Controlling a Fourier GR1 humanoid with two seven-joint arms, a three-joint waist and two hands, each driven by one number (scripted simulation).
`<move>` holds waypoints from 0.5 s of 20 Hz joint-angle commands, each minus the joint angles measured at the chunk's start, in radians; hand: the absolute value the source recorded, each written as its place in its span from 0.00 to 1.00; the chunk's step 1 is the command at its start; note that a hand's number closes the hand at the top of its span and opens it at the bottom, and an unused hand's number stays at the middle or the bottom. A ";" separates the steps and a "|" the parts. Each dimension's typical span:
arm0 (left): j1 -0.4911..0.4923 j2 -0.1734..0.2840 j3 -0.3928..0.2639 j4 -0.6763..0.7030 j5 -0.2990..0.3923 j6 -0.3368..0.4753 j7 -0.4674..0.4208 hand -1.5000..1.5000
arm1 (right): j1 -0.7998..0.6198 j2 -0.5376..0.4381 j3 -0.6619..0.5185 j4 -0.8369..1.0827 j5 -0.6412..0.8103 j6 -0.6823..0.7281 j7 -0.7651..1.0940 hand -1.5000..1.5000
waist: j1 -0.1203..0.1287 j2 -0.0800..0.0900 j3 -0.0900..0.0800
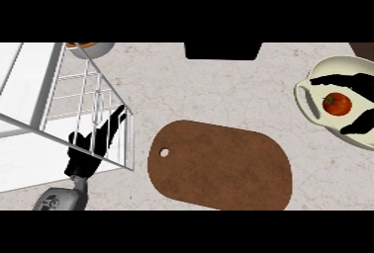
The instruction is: Pick the tomato from the cutting board and place it in the pot
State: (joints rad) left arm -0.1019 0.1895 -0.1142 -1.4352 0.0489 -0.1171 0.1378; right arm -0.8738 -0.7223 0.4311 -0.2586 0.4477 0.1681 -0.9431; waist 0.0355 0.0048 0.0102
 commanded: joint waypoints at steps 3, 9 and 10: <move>0.027 -0.019 -0.011 0.020 0.001 0.005 0.028 0.50 | -0.056 0.032 -0.218 0.059 -0.245 0.240 -0.039 0.00 | -0.013 0.004 -0.007; -0.004 -0.034 -0.014 0.064 -0.012 0.002 -0.003 0.50 | -0.130 -0.070 -0.380 0.162 -0.403 0.341 0.097 0.00 | -0.010 0.017 -0.007; -0.011 -0.012 0.010 0.043 0.012 -0.014 0.016 0.50 | -0.123 -0.082 -0.413 0.172 -0.435 0.340 0.090 0.00 | -0.004 0.018 -0.006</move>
State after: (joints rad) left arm -0.0980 0.1890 -0.1061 -1.4399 0.0481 -0.1224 0.1308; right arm -0.9729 -0.7564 0.1211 -0.1407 0.1141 0.3672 -0.8396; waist 0.0313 0.0099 0.0113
